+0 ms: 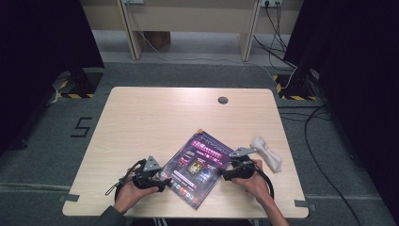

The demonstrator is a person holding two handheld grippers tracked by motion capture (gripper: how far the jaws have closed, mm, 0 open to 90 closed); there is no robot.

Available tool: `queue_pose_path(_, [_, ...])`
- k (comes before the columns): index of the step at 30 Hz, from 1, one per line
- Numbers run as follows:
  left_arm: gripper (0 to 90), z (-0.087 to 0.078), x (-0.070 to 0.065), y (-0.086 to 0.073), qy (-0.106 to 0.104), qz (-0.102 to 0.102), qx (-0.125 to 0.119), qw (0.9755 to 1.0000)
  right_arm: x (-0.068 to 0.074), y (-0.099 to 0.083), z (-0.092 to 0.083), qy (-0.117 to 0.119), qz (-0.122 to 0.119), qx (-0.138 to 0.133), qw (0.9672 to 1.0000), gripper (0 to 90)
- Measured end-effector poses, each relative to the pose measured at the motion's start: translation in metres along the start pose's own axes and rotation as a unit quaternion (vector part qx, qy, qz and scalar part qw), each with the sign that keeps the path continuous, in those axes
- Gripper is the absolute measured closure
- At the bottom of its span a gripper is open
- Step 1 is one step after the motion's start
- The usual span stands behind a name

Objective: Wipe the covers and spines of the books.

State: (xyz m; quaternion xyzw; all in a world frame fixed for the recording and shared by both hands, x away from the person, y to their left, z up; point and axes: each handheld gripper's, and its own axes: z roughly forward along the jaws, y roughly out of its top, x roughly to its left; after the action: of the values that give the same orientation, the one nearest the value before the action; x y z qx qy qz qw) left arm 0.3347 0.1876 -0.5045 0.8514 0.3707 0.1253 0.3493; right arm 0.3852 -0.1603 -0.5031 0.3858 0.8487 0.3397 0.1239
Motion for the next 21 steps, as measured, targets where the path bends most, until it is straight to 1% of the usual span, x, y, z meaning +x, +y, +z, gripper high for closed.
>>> queue_pose_path(2, [34.9,-0.002,-0.002,-0.002,-0.003,-0.001,0.000,1.0000,-0.002,0.003,0.002,0.006,-0.002,0.004,1.0000,28.7])
queue_pose_path(4, [35.5,-0.004,-0.005,-0.004,-0.006,0.004,0.003,1.0000,-0.005,0.007,0.005,0.008,-0.010,0.009,0.9999,28.6])
queue_pose_path(9, [35.5,-0.007,-0.014,-0.006,-0.008,0.007,0.004,0.9999,-0.010,0.020,0.014,0.007,-0.020,0.017,0.9996,28.1])
queue_pose_path(10, [35.6,-0.007,-0.015,-0.007,-0.011,0.009,0.004,0.9999,-0.012,0.023,0.016,0.007,-0.023,0.019,0.9995,28.1])
queue_pose_path(13, [35.6,-0.006,-0.020,-0.007,-0.015,0.010,0.009,0.9998,-0.016,0.029,0.023,0.003,-0.019,0.015,0.9997,28.2])
queue_pose_path(15, [35.9,-0.005,-0.023,-0.007,-0.021,0.013,0.012,0.9996,-0.018,0.035,0.028,-0.006,-0.016,0.014,0.9998,29.2])
queue_pose_path(16, [36.0,-0.004,-0.026,-0.007,-0.023,0.017,0.011,0.9995,-0.018,0.038,0.030,-0.008,-0.011,0.012,0.9998,30.2])
queue_pose_path(17, [36.2,-0.004,-0.029,-0.006,-0.026,0.017,0.010,0.9995,-0.018,0.040,0.033,-0.013,-0.011,0.009,0.9998,31.6])
queue_pose_path(19, [36.4,-0.004,-0.034,-0.004,-0.028,0.025,0.007,0.9993,-0.018,0.044,0.035,-0.018,-0.013,0.009,0.9997,33.6])
queue_pose_path(21, [36.6,-0.003,-0.039,-0.004,-0.023,0.041,0.009,0.9989,-0.017,0.046,0.037,-0.023,-0.017,0.009,0.9996,33.1])
